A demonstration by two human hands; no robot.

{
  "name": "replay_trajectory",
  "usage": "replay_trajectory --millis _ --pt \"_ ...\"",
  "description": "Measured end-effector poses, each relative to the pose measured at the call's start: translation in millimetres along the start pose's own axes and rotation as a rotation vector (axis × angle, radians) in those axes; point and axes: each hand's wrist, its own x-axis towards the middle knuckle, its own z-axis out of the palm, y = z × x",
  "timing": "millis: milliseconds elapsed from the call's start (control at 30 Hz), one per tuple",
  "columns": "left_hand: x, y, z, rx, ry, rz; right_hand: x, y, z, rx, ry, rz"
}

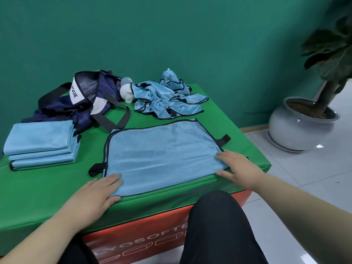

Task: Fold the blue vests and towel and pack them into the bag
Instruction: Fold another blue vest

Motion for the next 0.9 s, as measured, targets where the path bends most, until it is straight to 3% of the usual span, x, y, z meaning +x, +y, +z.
replay_trajectory --millis 300,400,500,733,900 --pt "2.2 -21.4 -10.4 -0.306 0.027 -0.077 6.2 10.0 2.9 0.16 0.174 -0.049" --pt "0.6 -22.4 -11.5 -0.444 0.054 -0.147 7.5 13.6 4.9 0.145 0.294 -0.049" --pt "0.4 -22.5 -12.6 -0.519 0.08 -0.178 8.8 18.2 0.1 0.058 0.298 -0.076" --pt "-2.1 -25.2 -5.2 -0.466 0.037 -0.111 5.3 26.4 -6.0 -0.13 0.362 -0.271" --pt "-13.8 -20.2 9.5 -0.39 0.207 -0.103 1.3 20.8 -4.4 -0.02 0.311 -0.243"
